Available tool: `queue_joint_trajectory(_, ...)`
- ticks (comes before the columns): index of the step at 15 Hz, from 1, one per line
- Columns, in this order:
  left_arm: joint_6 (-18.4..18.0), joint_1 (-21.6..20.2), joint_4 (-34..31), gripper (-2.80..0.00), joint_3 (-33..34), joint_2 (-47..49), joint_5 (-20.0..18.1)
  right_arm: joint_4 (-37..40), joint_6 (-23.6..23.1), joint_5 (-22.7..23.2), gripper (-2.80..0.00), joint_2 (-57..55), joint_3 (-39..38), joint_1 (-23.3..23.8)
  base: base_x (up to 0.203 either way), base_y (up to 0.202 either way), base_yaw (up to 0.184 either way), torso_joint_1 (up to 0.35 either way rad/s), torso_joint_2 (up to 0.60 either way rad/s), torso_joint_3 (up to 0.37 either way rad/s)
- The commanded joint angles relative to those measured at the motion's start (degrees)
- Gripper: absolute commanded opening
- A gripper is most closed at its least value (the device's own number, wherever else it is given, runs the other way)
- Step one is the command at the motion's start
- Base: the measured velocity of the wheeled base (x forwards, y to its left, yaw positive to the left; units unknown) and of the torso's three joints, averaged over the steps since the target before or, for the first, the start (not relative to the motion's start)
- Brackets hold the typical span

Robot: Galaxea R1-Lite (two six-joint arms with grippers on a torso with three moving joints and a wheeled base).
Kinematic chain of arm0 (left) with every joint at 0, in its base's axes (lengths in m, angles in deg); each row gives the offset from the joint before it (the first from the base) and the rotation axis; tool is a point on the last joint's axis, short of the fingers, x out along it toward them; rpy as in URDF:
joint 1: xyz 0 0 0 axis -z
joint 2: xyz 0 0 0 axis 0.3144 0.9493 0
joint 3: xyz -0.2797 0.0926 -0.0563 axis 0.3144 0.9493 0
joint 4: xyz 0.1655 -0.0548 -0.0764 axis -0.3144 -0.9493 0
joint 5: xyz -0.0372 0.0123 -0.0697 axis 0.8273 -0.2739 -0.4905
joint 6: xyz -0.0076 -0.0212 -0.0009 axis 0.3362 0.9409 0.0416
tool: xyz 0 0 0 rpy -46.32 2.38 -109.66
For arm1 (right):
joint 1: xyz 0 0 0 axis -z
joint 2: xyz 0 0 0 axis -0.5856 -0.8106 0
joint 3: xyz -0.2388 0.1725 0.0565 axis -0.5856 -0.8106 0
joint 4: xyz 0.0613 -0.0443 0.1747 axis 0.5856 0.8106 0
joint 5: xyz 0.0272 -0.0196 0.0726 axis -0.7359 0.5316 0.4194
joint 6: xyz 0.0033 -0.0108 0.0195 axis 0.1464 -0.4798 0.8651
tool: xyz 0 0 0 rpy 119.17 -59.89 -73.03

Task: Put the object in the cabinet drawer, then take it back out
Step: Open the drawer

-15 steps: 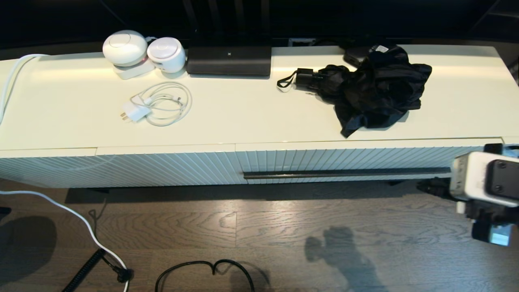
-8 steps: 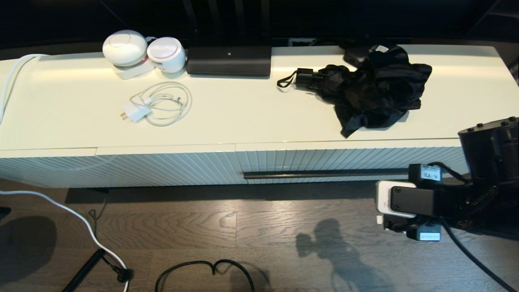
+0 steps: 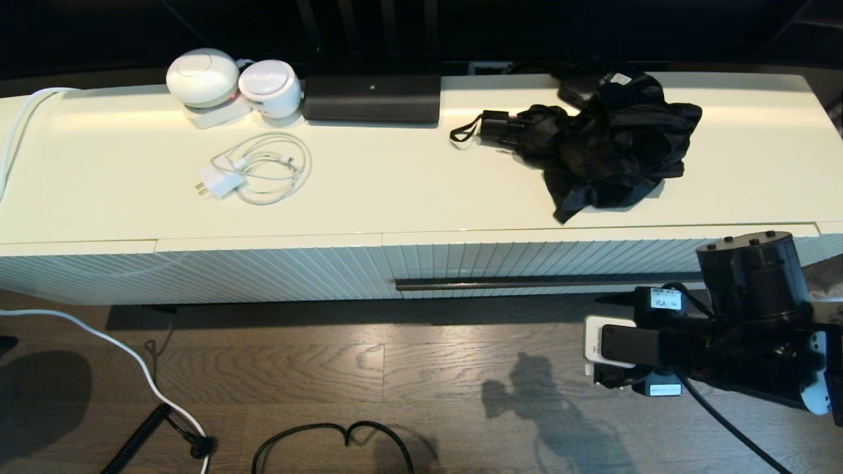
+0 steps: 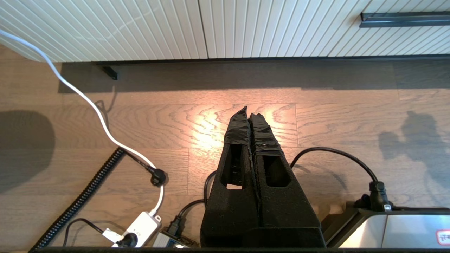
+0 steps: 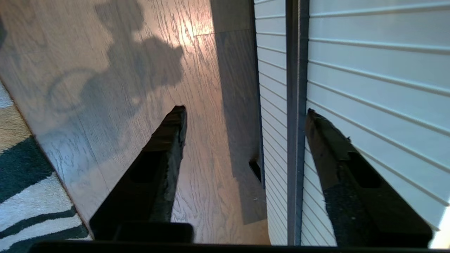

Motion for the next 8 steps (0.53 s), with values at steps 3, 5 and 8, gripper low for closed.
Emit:
queue_joint_trajectory(3,-0.01,-0.01,0.02,-2.8,0.0,-0.1,-0.01,-3.66,-0.52,0.06,0.0,-3.25,-2.69,0.3,0.0,0.0,0.0,0.0,0.0,0.0)
queue_joint_trajectory(5,-0.01,-0.01,0.02,-2.8,-0.07,-0.1,-0.01,-8.05,-0.44,0.46,0.0,-5.21,-3.35,0.3,0.0,0.0,0.0,0.0,0.0,0.0)
queue_joint_trajectory(8,0.04,-0.1,0.02,-2.8,0.0,-0.1,-0.01,-11.38,-0.19,0.89,0.0,-6.65,-5.59,0.45,0.0,0.0,0.0,0.0,0.0,0.0)
